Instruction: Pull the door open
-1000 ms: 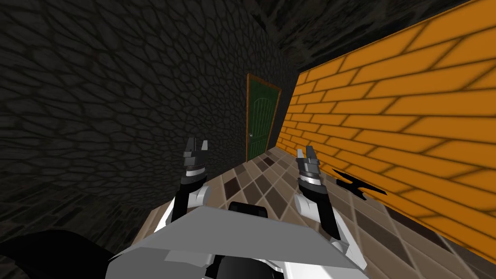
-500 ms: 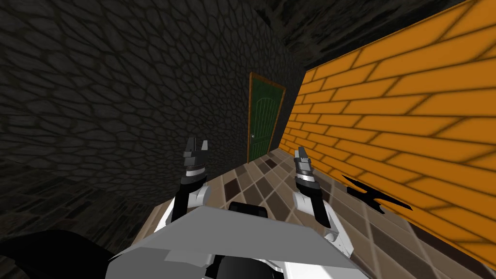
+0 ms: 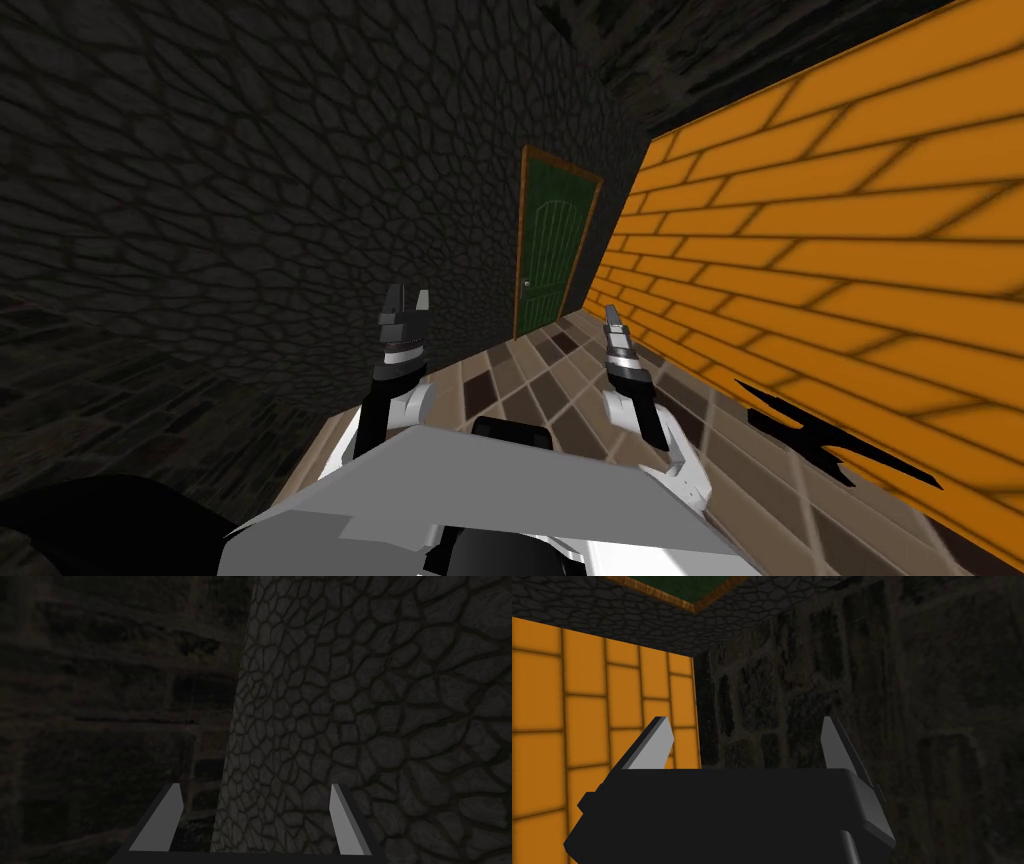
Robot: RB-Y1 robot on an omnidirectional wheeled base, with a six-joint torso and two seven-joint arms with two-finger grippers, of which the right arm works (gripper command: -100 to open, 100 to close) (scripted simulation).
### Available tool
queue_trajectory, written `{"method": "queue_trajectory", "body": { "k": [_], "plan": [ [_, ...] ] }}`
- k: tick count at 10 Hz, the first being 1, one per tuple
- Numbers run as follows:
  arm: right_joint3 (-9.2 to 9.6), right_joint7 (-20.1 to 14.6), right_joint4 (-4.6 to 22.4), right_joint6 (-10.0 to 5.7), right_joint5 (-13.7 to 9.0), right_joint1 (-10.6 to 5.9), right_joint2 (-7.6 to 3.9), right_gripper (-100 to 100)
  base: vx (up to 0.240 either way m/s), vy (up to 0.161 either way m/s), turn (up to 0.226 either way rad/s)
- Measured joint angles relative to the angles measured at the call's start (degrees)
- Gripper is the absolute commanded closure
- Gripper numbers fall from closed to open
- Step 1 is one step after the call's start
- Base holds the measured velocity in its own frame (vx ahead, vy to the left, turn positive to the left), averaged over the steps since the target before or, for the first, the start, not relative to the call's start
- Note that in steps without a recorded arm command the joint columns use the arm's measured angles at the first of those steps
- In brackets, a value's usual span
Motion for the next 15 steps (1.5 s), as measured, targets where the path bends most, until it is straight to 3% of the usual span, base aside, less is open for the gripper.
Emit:
{"method": "queue_trajectory", "body": {
  "k": [5, 8, 10, 15],
  "plan": [
    [-1.41, 3.9, 6.1, -0.12, 3.6, -3.13, -0.04, -100, 0.073, -0.035, 0.093],
    [-2.63, 6.6, 10.9, 0.16, 6.2, -6.17, -0.24, -100, 0.083, -0.052, 0.142],
    [-3.78, 8.6, 15.2, -0.54, 7.8, -8.28, -0.52, -100, 0.095, -0.051, 0.126],
    [-5.65, 13.3, 22.1, 0.0, 12.5, -12.18, -0.67, -100, 0.079, -0.056, 0.119]
  ]
}}
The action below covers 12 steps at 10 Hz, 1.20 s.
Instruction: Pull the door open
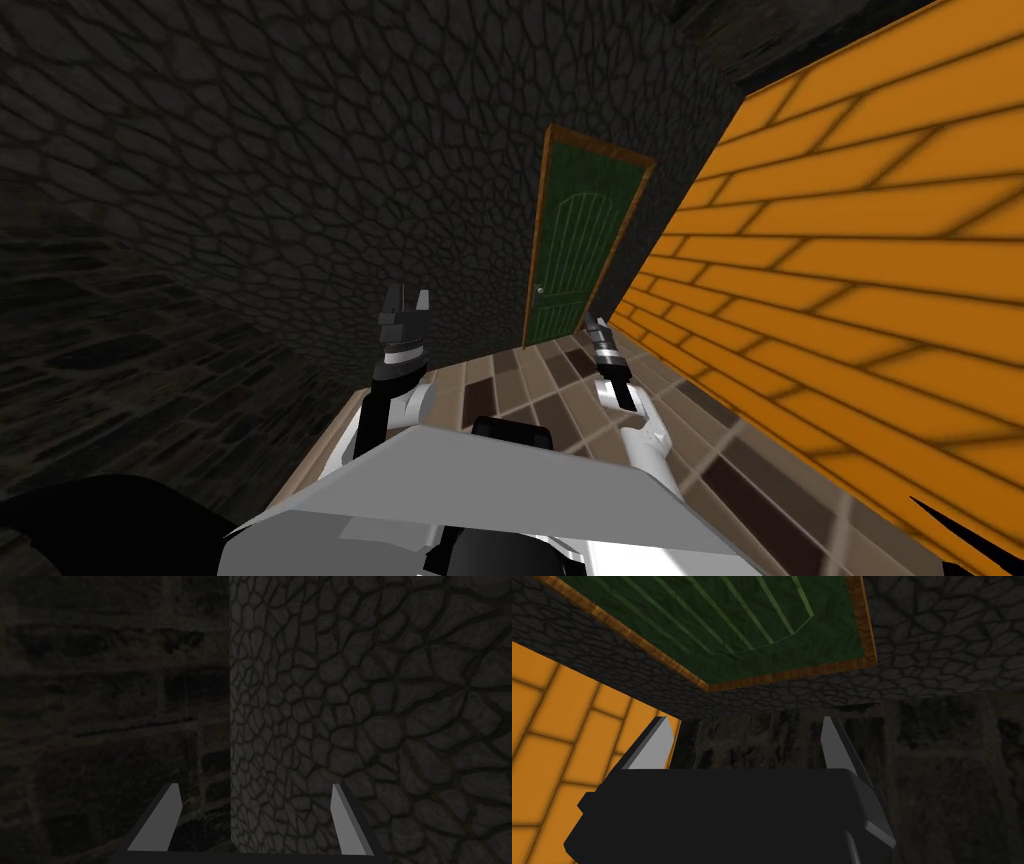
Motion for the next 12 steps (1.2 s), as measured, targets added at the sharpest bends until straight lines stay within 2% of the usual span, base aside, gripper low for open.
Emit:
{"method": "queue_trajectory", "body": {
  "k": [2, 6, 12],
  "plan": [
    [-0.59, 1.2, 2.3, -0.22, 1.0, -1.09, -0.03, -100, 0.054, -0.036, 0.109],
    [-2.54, 5.2, 9.9, -0.95, 4.4, -5.03, -0.12, -100, 0.074, -0.071, 0.135],
    [-4.92, 10.7, 19.0, -0.68, 9.7, -10.27, -0.18, -100, 0.077, -0.065, 0.129]
  ]
}}
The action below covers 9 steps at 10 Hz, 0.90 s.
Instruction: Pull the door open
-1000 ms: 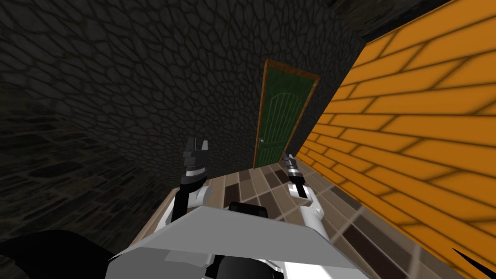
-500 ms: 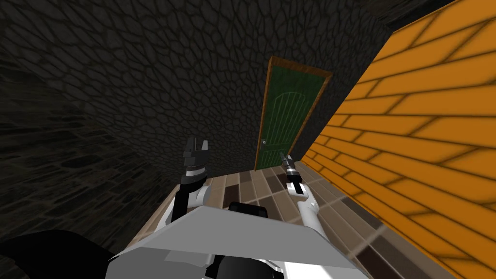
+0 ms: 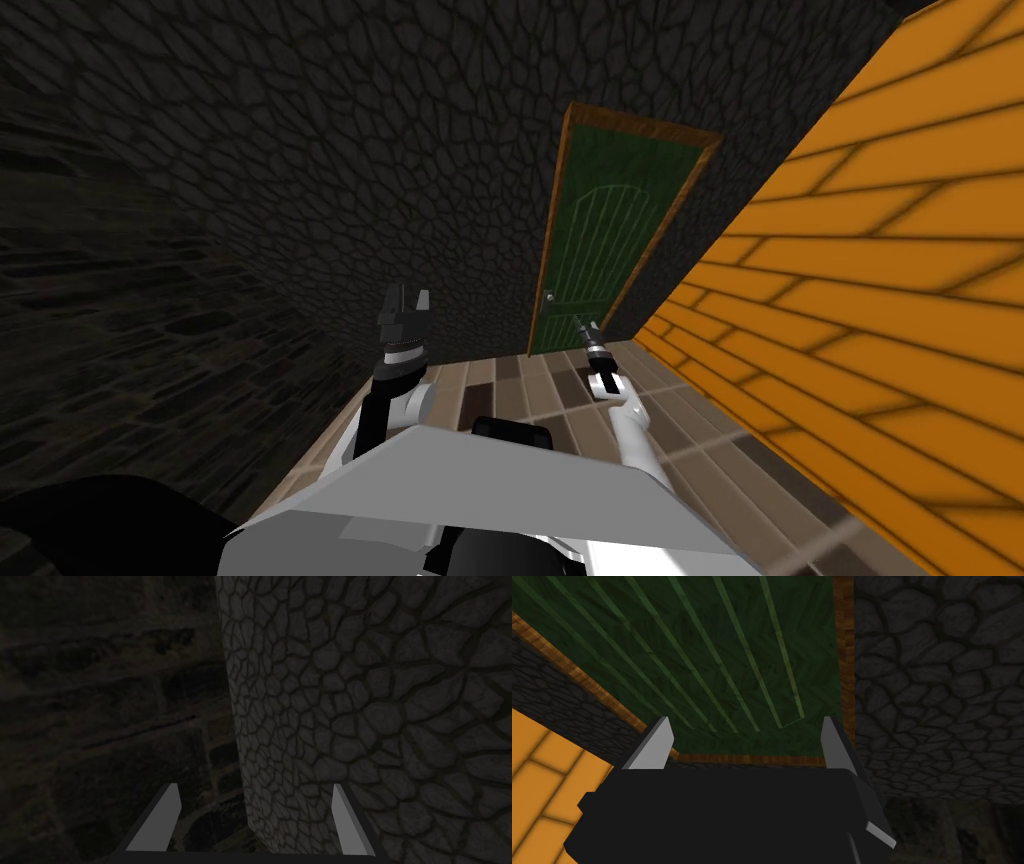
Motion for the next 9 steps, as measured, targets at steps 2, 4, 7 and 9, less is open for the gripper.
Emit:
{"method": "queue_trajectory", "body": {
  "k": [2, 4, 7, 9],
  "plan": [
    [-0.88, 1.8, 3.5, -0.26, 1.6, -1.71, -0.07, -100, 0.082, -0.071, 0.121],
    [-1.7, 3.7, 6.5, -0.41, 3.2, -3.29, 0.12, -100, 0.066, -0.082, 0.108],
    [-2.72, 6.0, 10.6, -0.29, 5.5, -5.55, 0.09, -100, 0.063, -0.064, 0.107],
    [-3.11, 7.0, 12.2, -0.2, 6.6, -6.47, 0.04, -100, 0.039, -0.038, 0.04]
  ]
}}
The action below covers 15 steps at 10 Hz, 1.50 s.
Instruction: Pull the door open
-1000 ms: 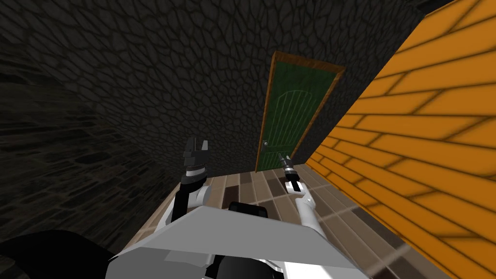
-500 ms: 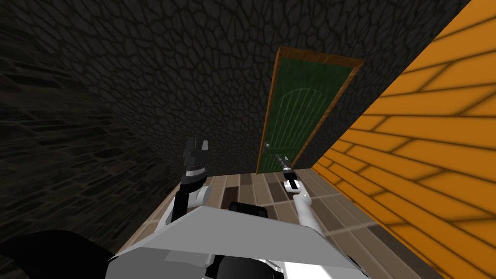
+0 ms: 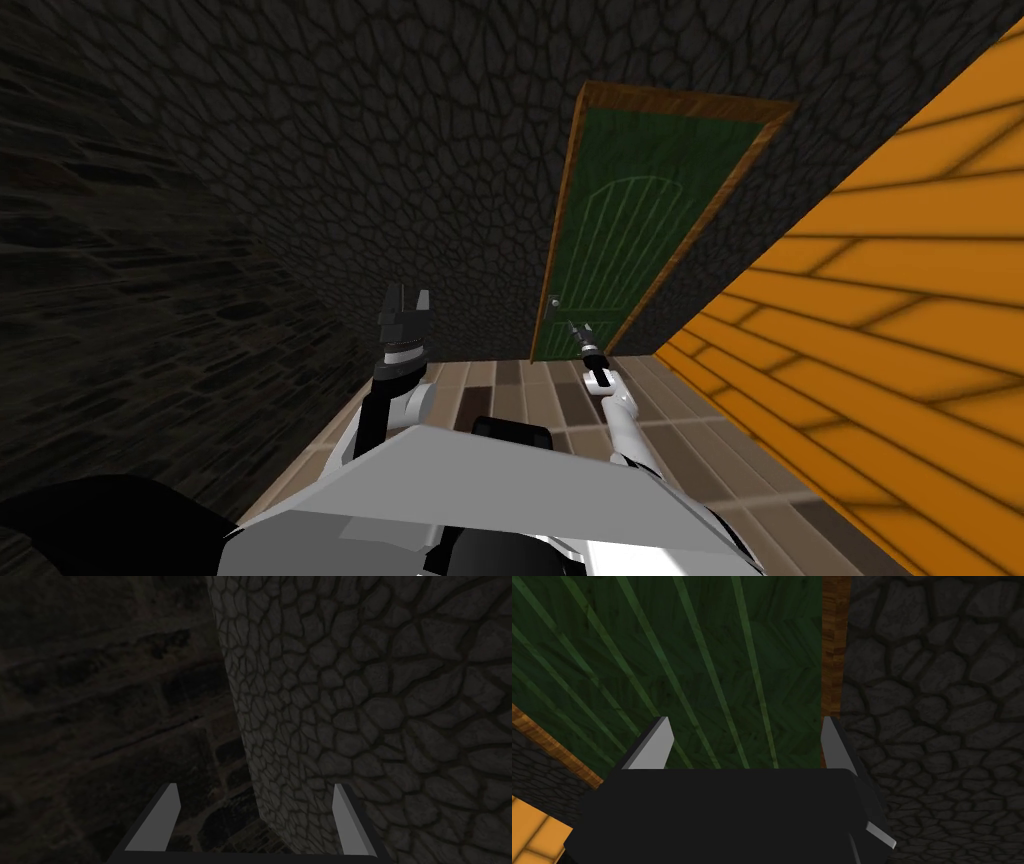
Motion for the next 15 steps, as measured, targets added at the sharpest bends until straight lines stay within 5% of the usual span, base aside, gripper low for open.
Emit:
{"method": "queue_trajectory", "body": {
  "k": [7, 15],
  "plan": [
    [-2.19, 4.5, 8.2, -0.49, 3.8, -4.39, 0.04, -100, 0.052, -0.061, 0.091],
    [-3.76, 8.0, 13.7, -0.57, 6.9, -7.31, 0.31, -100, 0.066, -0.035, 0.05]
  ]
}}
